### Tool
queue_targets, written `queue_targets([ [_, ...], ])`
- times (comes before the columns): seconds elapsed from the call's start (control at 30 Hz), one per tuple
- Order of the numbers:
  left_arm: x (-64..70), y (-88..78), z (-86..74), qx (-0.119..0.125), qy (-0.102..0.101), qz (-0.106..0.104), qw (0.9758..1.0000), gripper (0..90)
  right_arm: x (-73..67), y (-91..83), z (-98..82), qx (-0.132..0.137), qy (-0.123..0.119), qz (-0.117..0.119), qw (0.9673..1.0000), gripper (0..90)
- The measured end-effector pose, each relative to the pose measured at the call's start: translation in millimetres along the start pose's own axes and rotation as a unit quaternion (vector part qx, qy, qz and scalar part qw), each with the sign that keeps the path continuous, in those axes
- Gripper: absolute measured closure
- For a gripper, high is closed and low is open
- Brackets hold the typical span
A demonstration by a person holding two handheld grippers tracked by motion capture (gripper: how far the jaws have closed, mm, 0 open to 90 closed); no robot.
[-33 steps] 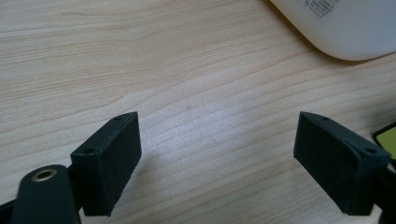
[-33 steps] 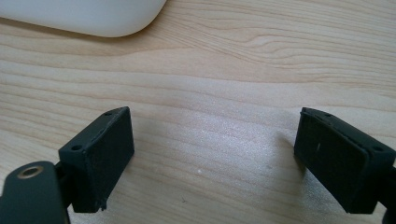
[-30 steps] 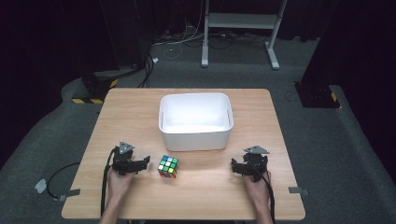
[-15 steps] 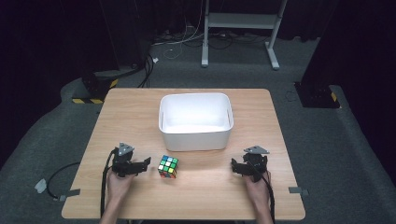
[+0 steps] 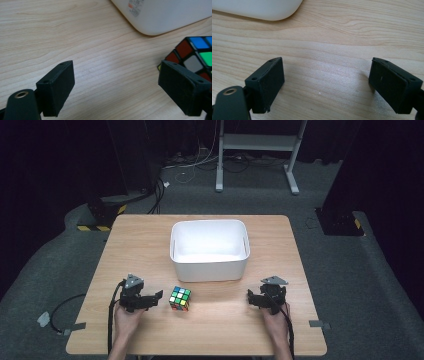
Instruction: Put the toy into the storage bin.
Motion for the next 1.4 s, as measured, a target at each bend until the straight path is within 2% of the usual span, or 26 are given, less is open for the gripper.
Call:
queue_targets([
  [0.37,10.1,-17.3,3.9,0.013,-0.002,-0.021,0.9997,12.2,-0.2,0.0,0.0,-0.001,0.000,0.000,1.0000,12.7],
  [0.57,18.9,-27.6,5.8,0.025,0.008,-0.028,0.9992,11.9,-0.2,0.0,0.0,-0.001,0.000,0.000,1.0000,12.7],
  [1.1,42.3,-28.9,8.9,0.028,0.021,-0.055,0.9979,10.4,-0.3,0.1,0.2,0.000,0.001,0.000,1.0000,12.7],
  [1.23,51.0,-27.0,11.2,0.023,0.031,-0.060,0.9974,9.7,-0.3,0.2,0.2,0.000,0.001,0.000,1.0000,12.8],
  [1.3,55.4,-27.2,13.2,0.026,0.045,-0.056,0.9971,9.2,-0.3,0.1,0.2,0.000,0.001,0.000,1.0000,12.7],
  [1.4,62.0,-24.7,13.7,0.022,0.052,-0.069,0.9960,6.5,-0.2,0.1,0.1,-0.001,0.000,0.000,1.0000,12.7],
])
Point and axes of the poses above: each handheld gripper's, and its own axes: y roughly forward along the jaws, z roughly out of its top, x roughly to its right, the point moved 8 cm from there along y, roughly forward along the jaws, and after that the axes turned 6 degrees about z, right-handed, at the moved point
